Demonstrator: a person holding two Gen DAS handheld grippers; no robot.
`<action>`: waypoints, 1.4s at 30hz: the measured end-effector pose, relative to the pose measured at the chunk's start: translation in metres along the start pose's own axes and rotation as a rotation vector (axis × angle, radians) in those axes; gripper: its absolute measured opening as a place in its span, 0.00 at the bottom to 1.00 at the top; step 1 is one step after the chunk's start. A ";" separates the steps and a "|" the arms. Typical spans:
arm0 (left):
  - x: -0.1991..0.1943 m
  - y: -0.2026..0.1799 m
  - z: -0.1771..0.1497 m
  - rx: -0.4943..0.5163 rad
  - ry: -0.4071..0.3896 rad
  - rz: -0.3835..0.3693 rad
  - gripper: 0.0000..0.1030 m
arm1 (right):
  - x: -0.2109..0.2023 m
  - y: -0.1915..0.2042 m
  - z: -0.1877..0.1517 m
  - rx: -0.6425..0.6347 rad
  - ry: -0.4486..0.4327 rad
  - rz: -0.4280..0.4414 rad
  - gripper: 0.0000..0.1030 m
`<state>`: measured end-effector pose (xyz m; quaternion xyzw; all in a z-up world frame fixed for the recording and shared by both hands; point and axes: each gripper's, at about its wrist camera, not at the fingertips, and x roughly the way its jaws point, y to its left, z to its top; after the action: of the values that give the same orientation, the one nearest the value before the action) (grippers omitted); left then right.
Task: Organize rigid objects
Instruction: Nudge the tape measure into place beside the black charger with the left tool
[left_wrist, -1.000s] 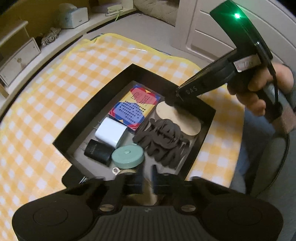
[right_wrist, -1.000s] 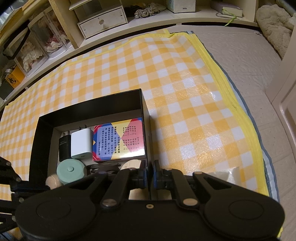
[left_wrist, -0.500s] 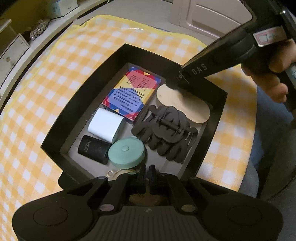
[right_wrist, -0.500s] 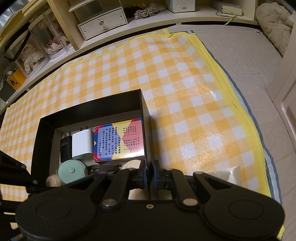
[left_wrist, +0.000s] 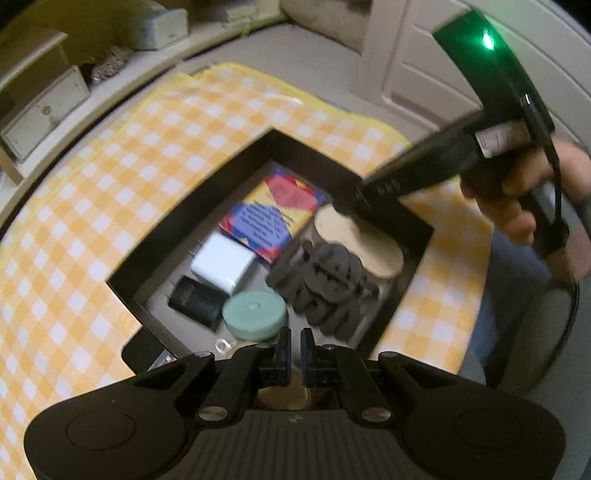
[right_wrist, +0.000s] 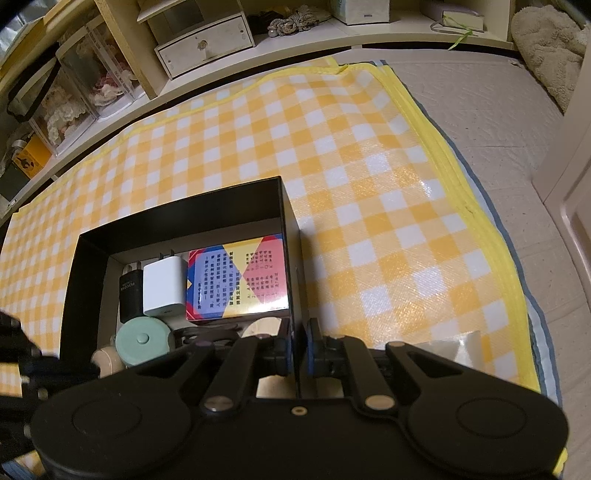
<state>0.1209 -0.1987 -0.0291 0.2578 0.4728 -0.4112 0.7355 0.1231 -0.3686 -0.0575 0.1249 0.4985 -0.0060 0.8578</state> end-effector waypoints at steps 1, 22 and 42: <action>0.001 0.002 0.002 -0.012 -0.013 0.011 0.08 | 0.000 0.000 0.000 -0.001 0.000 -0.001 0.08; 0.048 0.023 0.005 -0.067 0.042 0.058 0.07 | 0.001 -0.001 0.001 0.003 0.007 0.004 0.08; -0.022 0.013 -0.022 -0.166 -0.172 0.022 1.00 | 0.001 -0.001 0.002 0.003 0.014 0.002 0.08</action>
<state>0.1168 -0.1670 -0.0189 0.1648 0.4375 -0.3833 0.7966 0.1250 -0.3701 -0.0584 0.1268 0.5042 -0.0051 0.8542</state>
